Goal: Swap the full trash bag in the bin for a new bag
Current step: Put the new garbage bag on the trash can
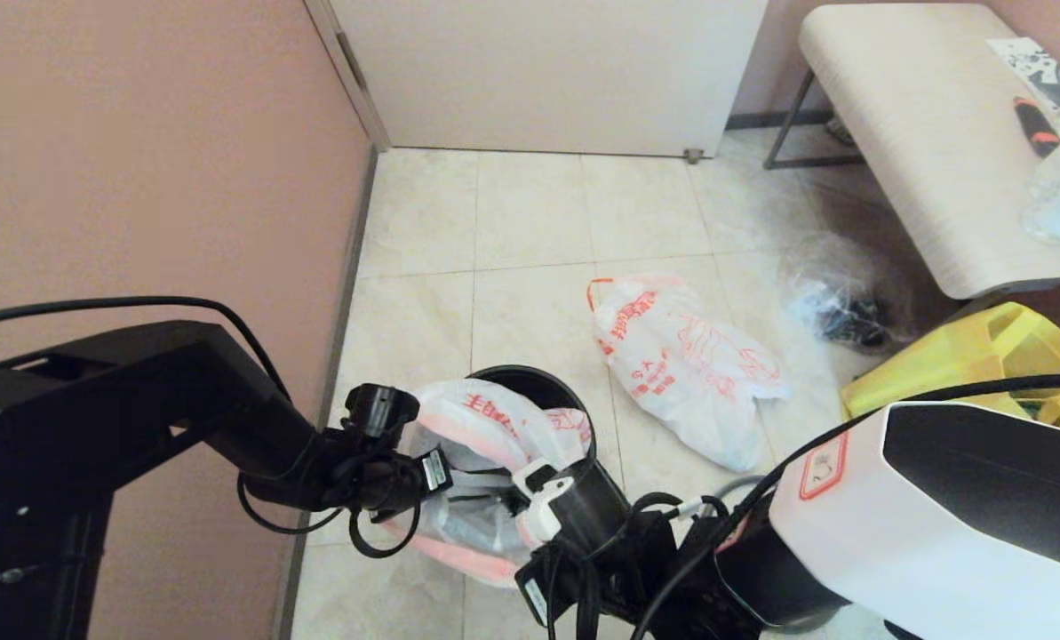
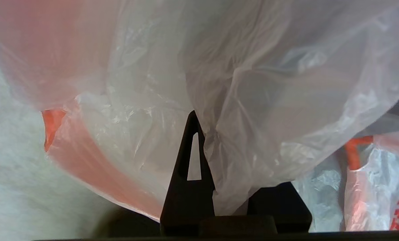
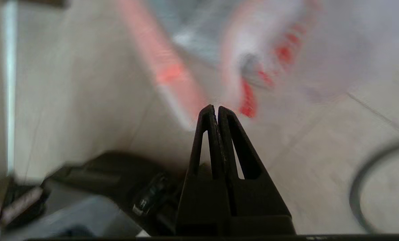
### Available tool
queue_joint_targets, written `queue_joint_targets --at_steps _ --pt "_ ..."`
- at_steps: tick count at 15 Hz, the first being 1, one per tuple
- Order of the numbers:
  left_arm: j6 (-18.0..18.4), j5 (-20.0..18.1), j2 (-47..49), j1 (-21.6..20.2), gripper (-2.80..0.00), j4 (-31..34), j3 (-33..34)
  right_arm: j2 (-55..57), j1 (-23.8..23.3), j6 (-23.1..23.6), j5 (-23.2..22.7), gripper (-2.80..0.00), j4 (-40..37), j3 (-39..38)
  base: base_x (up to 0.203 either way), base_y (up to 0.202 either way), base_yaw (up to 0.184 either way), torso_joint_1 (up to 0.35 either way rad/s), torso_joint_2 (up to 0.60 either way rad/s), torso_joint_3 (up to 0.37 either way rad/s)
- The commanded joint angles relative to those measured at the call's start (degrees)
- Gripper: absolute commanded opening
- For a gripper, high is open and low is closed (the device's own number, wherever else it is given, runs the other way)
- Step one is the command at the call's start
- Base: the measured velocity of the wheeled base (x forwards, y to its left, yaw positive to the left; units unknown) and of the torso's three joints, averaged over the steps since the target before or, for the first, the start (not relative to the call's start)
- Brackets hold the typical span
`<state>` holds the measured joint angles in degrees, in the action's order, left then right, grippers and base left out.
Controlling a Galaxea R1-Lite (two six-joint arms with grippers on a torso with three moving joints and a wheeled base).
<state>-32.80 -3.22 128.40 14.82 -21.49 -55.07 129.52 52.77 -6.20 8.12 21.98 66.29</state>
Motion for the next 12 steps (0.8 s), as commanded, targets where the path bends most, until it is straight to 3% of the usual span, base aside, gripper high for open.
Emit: queue_joint_targets --at_steps 1,4,6,12 --pt "0.2 0.1 0.6 0.2 -2.8 0.3 -0.5 0.0 -0.4 1.8 -1.0 -2.8 1.6 -1.5 0.0 0.0 0.0 0.0 0.0 0.0" --pt "1.8 0.6 0.6 0.6 -2.8 -0.1 -0.7 -0.3 -0.2 2.2 2.6 -2.8 3.4 -3.1 0.0 0.0 0.0 0.0 0.0 0.0" --pt "1.5 0.5 0.4 0.1 -2.8 -0.2 -1.0 0.0 0.1 6.2 6.9 -2.8 8.0 -5.6 0.0 0.0 0.0 0.0 0.0 0.0" --pt "-3.4 0.2 -0.5 -1.0 -2.8 -0.2 -3.5 1.1 -2.4 10.2 10.5 -2.8 11.4 -1.3 0.0 0.0 0.0 0.0 0.0 0.0"
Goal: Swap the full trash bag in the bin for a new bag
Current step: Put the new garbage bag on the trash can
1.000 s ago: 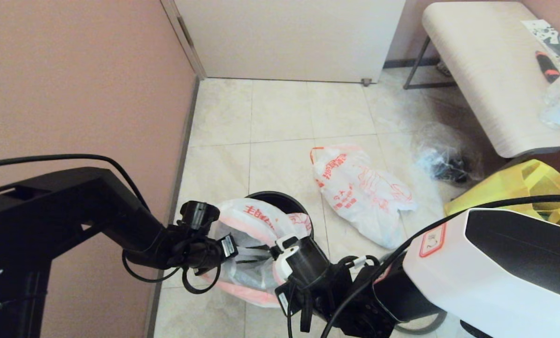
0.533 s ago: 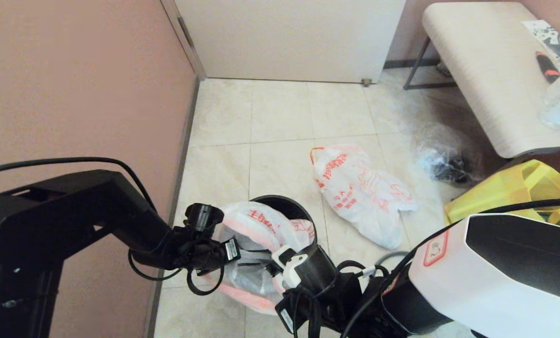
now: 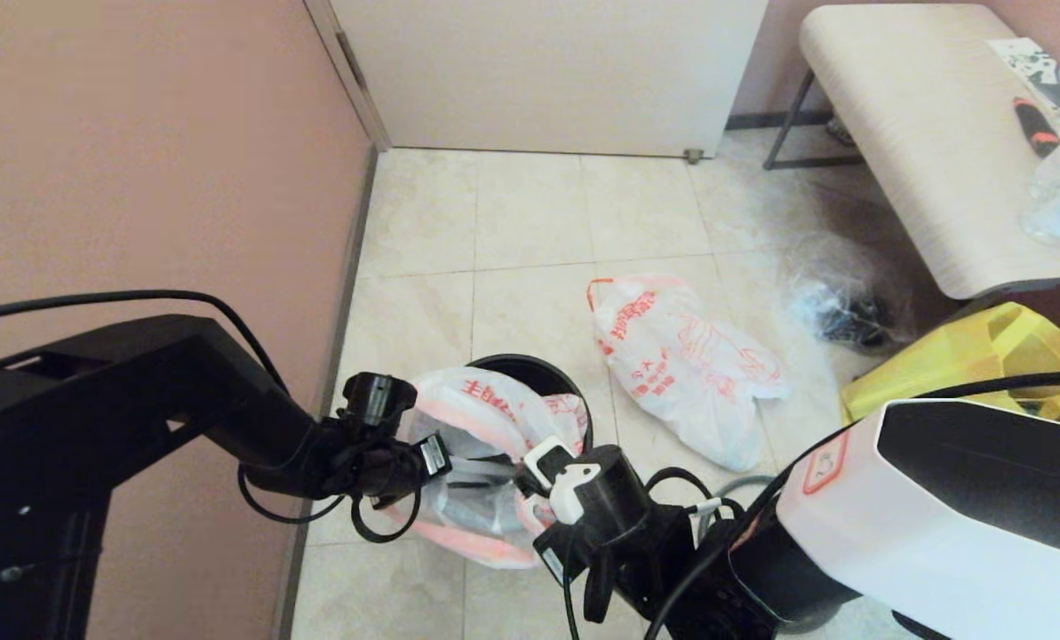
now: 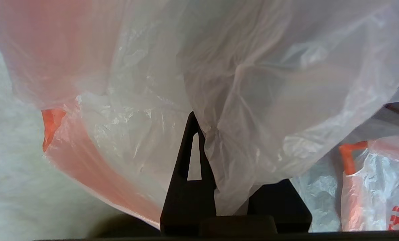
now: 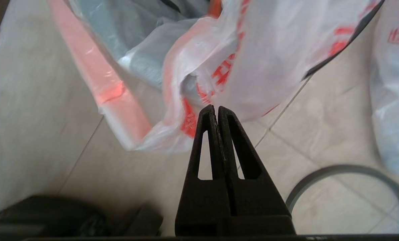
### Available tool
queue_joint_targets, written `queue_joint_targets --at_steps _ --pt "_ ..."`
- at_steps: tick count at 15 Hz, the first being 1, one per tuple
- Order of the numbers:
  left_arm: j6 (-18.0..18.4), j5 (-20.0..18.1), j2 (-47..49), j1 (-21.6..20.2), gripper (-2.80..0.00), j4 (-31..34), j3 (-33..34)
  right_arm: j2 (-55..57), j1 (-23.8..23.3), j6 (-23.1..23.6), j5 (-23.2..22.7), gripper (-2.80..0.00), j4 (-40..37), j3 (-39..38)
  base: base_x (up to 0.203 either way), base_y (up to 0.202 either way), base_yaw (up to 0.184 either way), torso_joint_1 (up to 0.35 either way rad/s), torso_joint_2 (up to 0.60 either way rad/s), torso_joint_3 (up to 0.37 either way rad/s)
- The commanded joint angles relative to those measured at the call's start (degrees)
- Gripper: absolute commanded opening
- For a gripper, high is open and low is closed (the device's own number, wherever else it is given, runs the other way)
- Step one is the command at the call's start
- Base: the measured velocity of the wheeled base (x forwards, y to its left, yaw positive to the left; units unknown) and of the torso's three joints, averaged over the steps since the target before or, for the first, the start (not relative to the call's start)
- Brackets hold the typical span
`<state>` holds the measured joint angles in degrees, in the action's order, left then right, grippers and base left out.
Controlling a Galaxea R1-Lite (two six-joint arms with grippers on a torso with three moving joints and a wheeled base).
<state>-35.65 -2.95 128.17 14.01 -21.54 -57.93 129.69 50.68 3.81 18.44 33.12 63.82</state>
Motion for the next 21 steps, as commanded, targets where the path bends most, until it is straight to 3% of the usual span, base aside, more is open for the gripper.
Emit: queue_joint_targets --at_steps 1,4,5,12,20,21 --pt "-0.6 0.0 -0.3 -0.2 -2.8 -0.2 -0.9 1.3 -0.2 0.6 0.2 -2.8 1.2 1.2 0.0 0.0 0.0 0.0 0.0 0.0" --pt "-0.6 0.0 -0.3 -0.4 -2.8 -0.2 -1.0 3.1 0.6 2.5 3.3 -2.8 2.7 0.8 0.0 0.0 0.0 0.0 0.0 0.0" --pt "-0.6 0.0 -0.3 -0.4 -2.8 -0.2 -1.0 3.7 0.7 2.8 3.6 0.0 3.4 0.9 0.0 0.0 0.0 0.0 0.0 0.0" --pt "-0.6 0.0 -0.1 -0.4 -2.8 -0.2 -1.0 7.2 3.0 2.9 2.6 0.0 6.8 1.2 0.0 0.0 0.0 0.0 0.0 0.0" --pt "-0.6 0.0 -0.2 -0.4 -2.8 -0.1 -1.0 9.0 1.6 5.6 1.7 0.0 9.6 1.4 0.0 0.0 0.0 0.0 0.0 0.0" --pt "-0.5 0.0 -0.3 -0.4 -2.8 -0.2 -0.9 9.0 1.6 5.1 1.4 -2.8 11.2 1.6 0.0 0.0 0.0 0.0 0.0 0.0"
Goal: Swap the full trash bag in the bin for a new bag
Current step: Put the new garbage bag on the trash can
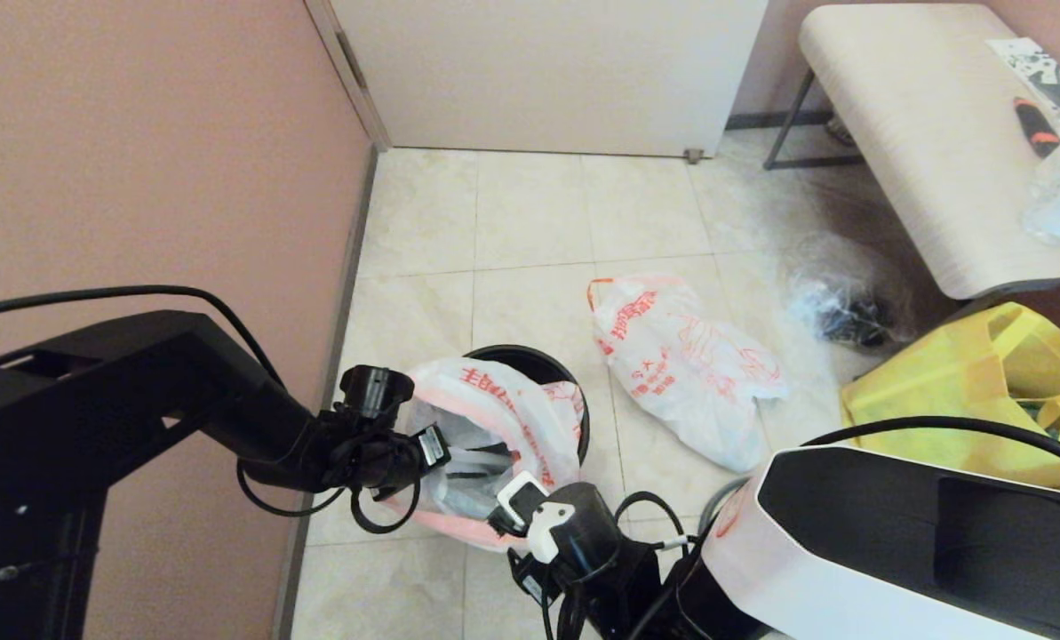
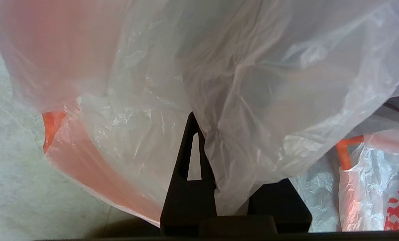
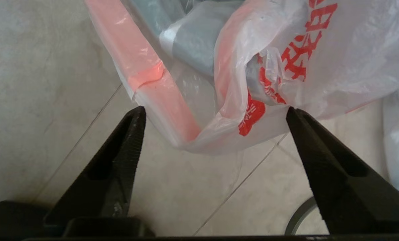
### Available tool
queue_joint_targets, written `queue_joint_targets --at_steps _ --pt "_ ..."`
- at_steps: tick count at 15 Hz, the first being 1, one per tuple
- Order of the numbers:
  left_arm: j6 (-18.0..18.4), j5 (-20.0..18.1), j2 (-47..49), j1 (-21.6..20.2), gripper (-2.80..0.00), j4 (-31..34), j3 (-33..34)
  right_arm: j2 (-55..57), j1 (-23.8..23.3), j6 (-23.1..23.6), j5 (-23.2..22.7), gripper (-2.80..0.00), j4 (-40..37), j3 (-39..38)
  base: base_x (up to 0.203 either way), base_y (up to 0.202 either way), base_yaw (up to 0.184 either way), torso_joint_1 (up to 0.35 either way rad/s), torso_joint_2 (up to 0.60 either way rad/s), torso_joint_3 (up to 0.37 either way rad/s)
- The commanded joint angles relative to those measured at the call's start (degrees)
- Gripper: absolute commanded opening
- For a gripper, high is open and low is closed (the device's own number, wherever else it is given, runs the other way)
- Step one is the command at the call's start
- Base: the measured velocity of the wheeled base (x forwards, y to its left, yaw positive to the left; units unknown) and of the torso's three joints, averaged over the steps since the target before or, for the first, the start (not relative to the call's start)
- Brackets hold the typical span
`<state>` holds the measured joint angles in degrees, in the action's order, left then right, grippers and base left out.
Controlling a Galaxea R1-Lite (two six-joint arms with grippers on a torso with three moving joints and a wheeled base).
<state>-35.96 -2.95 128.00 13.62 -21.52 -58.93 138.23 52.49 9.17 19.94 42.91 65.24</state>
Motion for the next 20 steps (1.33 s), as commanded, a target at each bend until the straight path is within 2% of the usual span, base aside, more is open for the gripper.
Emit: queue_joint_targets --at_steps 1,8,12,14,20 --pt "-0.2 0.0 -0.1 0.0 -2.8 -0.2 0.1 0.4 -0.2 -1.1 -0.7 -2.8 3.3 0.1 0.0 0.0 0.0 0.0 0.0 0.0" --pt "-0.2 0.0 0.0 0.0 -2.8 -0.2 0.0 1.9 -1.9 -1.2 -0.7 -2.8 4.3 -0.1 0.0 0.0 0.0 0.0 0.0 0.0" --pt "-0.2 0.0 -0.2 0.0 -2.8 -0.2 0.2 -0.8 -2.0 -1.1 -0.4 -2.8 4.3 -2.5 0.0 0.0 0.0 0.0 0.0 0.0" --pt "-0.2 0.0 -0.2 0.0 -2.8 -0.2 0.2 -3.0 -4.2 -1.1 -0.3 -2.8 4.3 -3.0 0.0 0.0 0.0 0.0 0.0 0.0" --pt "-0.2 0.0 -0.2 0.0 -2.8 -0.2 0.3 -2.6 -6.4 0.6 2.8 -2.8 4.3 -6.5 0.0 0.0 0.0 0.0 0.0 0.0"
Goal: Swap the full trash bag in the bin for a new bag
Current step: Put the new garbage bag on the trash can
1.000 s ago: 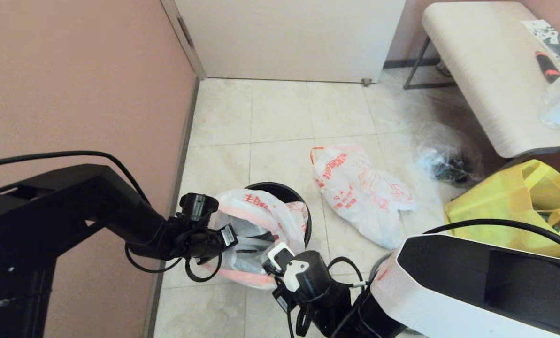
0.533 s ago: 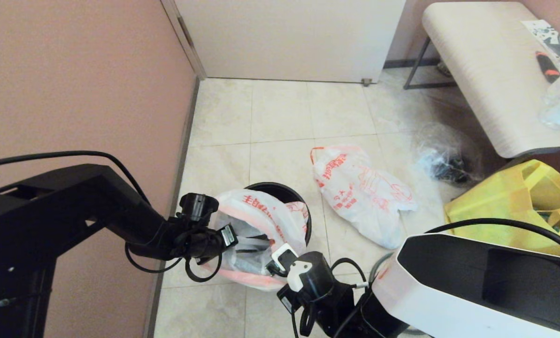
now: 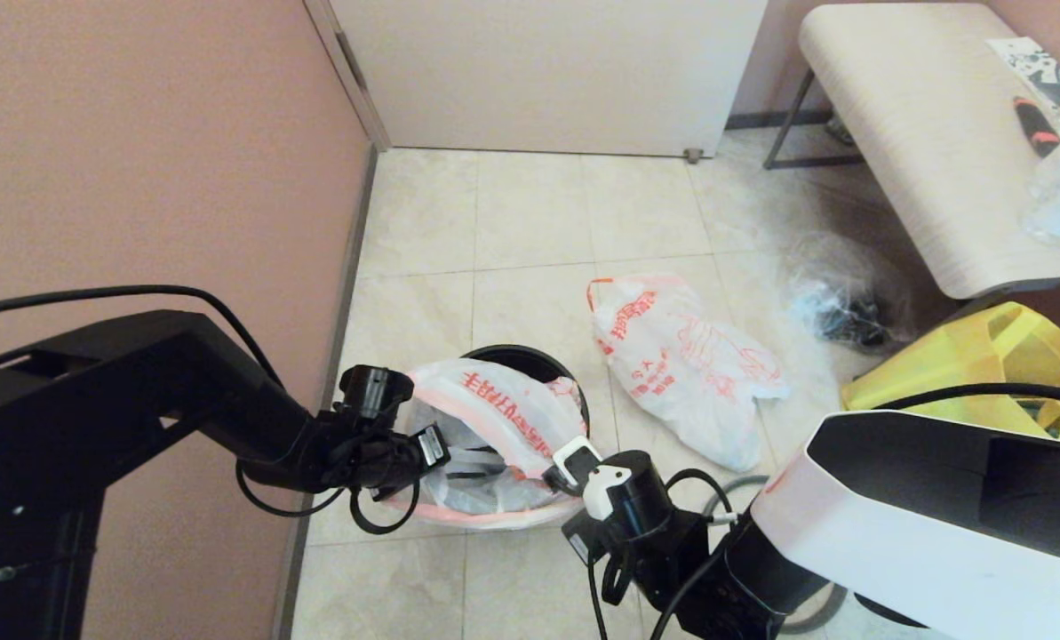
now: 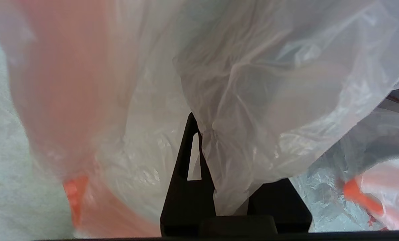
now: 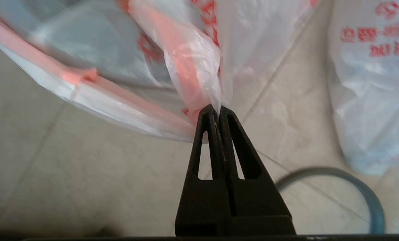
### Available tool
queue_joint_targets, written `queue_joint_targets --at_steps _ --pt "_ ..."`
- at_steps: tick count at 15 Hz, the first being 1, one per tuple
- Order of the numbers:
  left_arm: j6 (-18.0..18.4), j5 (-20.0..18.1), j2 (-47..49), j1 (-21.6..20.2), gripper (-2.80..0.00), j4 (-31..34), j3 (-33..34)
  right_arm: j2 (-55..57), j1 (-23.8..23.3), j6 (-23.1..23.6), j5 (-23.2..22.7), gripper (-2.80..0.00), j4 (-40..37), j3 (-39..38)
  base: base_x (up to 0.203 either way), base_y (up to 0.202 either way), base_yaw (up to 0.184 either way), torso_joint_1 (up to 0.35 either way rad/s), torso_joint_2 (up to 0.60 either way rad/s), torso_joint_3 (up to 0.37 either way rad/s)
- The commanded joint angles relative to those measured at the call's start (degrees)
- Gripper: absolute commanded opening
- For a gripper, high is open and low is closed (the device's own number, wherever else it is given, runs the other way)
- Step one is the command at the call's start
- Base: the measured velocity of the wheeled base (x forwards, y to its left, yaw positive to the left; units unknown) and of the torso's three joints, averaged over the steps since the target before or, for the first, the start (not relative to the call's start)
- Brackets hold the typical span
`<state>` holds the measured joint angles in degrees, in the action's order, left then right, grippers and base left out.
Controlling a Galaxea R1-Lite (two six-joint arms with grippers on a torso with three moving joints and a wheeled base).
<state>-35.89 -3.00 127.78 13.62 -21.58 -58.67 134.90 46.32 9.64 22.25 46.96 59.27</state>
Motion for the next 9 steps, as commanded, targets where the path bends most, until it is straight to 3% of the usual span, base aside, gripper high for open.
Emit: queue_joint_targets --at_steps 1,5,9 --pt "-0.2 0.0 0.0 0.0 -2.8 -0.1 0.1 1.3 -0.4 0.1 1.0 -2.8 0.2 -0.8 0.0 0.0 0.0 0.0 0.0 0.0" --pt "-0.2 -0.1 -0.3 0.0 -2.8 -0.1 0.1 5.9 -1.7 0.3 2.3 -2.8 0.2 -0.3 0.0 0.0 0.0 0.0 0.0 0.0" --pt "-0.2 -0.4 -0.4 -0.1 -2.8 -0.1 0.2 8.7 -4.7 0.9 2.3 -2.8 0.2 6.5 0.0 0.0 0.0 0.0 0.0 0.0"
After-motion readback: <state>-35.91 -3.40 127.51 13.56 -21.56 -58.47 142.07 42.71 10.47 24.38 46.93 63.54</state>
